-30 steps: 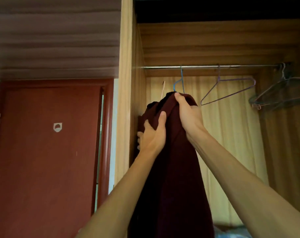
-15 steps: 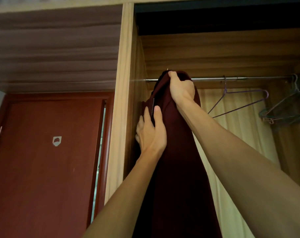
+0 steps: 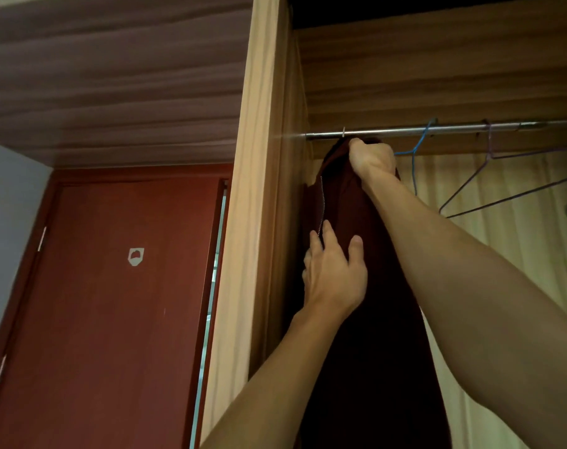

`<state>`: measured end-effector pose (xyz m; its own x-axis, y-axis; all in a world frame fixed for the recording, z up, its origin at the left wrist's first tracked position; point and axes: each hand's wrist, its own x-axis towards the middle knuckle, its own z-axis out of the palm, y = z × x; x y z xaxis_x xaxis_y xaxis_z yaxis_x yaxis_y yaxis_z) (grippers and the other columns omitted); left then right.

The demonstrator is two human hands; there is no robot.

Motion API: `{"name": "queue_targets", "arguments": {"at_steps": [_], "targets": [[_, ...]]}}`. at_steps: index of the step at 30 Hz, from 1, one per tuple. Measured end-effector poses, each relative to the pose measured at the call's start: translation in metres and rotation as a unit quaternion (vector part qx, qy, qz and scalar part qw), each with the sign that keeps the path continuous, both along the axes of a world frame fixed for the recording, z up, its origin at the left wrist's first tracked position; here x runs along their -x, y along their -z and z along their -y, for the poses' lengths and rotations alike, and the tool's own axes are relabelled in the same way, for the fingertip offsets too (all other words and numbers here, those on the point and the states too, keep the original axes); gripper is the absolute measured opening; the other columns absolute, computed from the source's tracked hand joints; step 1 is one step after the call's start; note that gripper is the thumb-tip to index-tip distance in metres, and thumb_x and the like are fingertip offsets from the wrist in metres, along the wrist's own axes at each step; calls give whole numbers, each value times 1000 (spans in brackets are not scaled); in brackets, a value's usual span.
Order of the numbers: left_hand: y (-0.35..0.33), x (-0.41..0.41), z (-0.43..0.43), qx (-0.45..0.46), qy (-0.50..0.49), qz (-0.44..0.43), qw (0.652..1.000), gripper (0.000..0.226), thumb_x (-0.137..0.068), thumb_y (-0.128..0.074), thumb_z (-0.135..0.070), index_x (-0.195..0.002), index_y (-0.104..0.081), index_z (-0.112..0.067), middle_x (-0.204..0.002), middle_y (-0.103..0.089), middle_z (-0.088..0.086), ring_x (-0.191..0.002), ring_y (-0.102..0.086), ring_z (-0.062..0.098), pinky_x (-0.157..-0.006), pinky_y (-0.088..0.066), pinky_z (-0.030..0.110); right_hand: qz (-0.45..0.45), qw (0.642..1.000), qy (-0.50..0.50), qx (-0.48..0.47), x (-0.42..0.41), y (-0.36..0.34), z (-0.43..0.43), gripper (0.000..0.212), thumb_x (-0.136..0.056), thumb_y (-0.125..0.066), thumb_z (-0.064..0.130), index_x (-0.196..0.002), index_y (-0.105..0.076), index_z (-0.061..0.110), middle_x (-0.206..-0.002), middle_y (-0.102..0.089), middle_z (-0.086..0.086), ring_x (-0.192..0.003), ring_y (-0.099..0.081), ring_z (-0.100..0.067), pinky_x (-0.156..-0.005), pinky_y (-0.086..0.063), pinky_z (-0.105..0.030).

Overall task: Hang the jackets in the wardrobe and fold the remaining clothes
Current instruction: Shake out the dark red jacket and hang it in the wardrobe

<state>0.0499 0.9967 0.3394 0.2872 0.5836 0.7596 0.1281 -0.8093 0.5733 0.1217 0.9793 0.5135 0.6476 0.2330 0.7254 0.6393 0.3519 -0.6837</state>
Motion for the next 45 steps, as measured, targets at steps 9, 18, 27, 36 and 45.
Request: {"name": "queue_targets", "arguments": {"at_steps": [9, 18, 27, 36, 45], "targets": [[24, -18, -9, 26, -6, -67, 997, 65, -107, -29, -43, -159, -4, -14, -167, -2, 11, -151, -15, 30, -121, -18, 43, 32, 998, 38, 41, -26, 29, -14, 44, -96, -50, 44, -117, -65, 9, -119, -66, -7, -107, -60, -27, -82, -40, -30], [46, -14, -6, 7, 6, -98, 995, 65, -107, -30, -43, -159, -6, -14, -166, -5, 13, -152, -15, 29, -121, -18, 41, 105, 985, 105, 86, -24, 51, 3, 42, -93, -51, 53, -88, -66, 13, -95, -67, -4, -94, -63, -27, -73, -39, -32], [91, 2, 28, -58, 43, -88, 994, 60, -105, -39, -38, -157, -17, -17, -162, -24, 7, -145, -32, 23, -118, -33, 40, 211, 964, 126, 106, -18, 132, 67, 54, -96, -53, 48, -137, -50, 13, -115, -67, -3, -112, -60, -23, -94, -48, -35], [133, 28, 83, -117, -6, -150, 982, 55, -101, -50, -31, -151, -32, -18, -149, -38, 9, -128, -49, 24, -101, -50, 39, 245, 940, 148, 186, -30, 234, 144, 44, -94, -59, 31, -136, -50, 19, -122, -60, -3, -103, -62, -16, -91, -51, -32], [175, 40, 162, -119, 20, -241, 963, 27, -97, -51, -28, -121, -63, -21, -117, -64, 2, -105, -63, 23, -88, -53, 42, 188, 915, 161, 318, -33, 320, 264, 31, -92, -61, 21, -123, -60, 15, -113, -64, -1, -97, -61, -14, -81, -40, -20]]}}
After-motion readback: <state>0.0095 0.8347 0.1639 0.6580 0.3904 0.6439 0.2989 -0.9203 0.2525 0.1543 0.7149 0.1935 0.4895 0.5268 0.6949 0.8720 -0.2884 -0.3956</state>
